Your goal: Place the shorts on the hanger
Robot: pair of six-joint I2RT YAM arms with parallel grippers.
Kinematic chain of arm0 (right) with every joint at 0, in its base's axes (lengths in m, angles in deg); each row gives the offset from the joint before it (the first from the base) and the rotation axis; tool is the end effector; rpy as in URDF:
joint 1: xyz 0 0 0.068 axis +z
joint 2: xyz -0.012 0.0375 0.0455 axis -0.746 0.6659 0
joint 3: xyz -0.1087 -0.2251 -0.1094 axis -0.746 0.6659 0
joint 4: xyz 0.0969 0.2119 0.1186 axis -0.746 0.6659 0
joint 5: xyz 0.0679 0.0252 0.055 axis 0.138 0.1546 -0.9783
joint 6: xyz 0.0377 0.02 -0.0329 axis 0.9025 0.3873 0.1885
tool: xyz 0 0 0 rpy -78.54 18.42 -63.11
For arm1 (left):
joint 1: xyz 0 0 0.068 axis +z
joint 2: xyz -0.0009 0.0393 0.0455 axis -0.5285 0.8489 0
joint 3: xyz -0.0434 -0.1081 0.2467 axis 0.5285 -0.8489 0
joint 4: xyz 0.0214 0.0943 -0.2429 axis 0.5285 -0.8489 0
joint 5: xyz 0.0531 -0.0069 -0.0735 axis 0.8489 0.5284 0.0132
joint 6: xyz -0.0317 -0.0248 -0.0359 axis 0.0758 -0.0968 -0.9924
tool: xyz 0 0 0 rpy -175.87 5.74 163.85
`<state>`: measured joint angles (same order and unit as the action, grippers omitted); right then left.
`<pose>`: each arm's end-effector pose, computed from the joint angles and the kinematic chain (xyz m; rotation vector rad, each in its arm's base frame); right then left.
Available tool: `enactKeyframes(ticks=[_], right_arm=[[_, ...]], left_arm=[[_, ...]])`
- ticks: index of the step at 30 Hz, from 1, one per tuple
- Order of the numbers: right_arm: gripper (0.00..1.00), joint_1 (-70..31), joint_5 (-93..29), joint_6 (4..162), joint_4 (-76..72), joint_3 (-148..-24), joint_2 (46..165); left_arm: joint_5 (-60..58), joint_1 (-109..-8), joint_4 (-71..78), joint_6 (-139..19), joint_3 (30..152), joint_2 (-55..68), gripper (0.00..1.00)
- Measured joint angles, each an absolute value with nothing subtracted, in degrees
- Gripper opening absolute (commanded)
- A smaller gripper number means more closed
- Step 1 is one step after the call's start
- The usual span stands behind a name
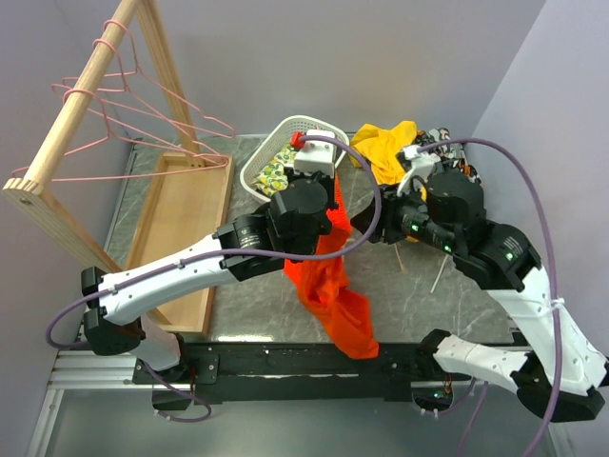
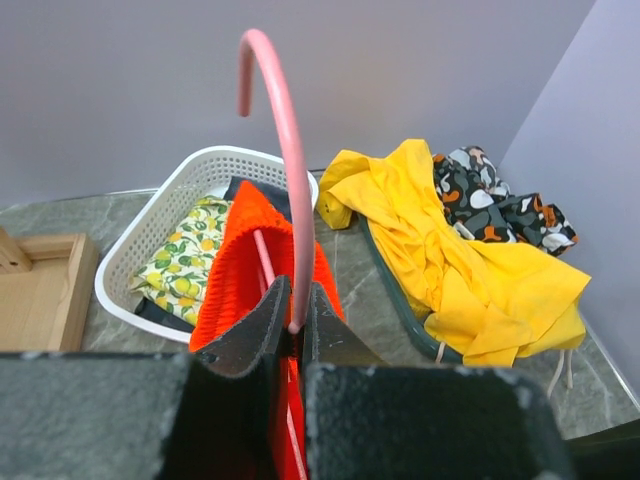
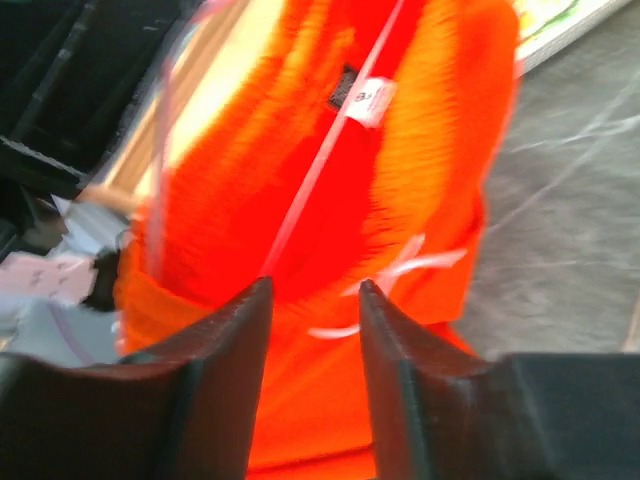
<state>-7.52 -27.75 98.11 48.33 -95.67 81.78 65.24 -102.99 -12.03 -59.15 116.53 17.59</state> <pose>0.1246 0.1100 0.4624 -0.3728 2.0093 0.7582 0.1345 -0.2996 0.4782 0.0544 1.5990 -0.2962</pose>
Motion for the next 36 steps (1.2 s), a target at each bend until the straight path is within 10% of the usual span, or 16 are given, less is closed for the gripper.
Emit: enactKeyframes(ticks=[12,22,36], right_arm=[[0.67,14.45,-12.01,102.61,42.91,-88.5,68.32],[0.81,37.59,17.74,114.57,41.35,-85.38,83.75],[0.3,34.73,31.66,123.81,48.35,-86.52,87.55]], left_arm=[[65.57,-99.89,-21.25,-61.97,127.41,23.88,0.01],[65.13,-98.88,-26.85,-65.38,131.65,27.51,0.01],[61.83,-98.77,-27.74,-68.44,132.16,27.55,0.01]])
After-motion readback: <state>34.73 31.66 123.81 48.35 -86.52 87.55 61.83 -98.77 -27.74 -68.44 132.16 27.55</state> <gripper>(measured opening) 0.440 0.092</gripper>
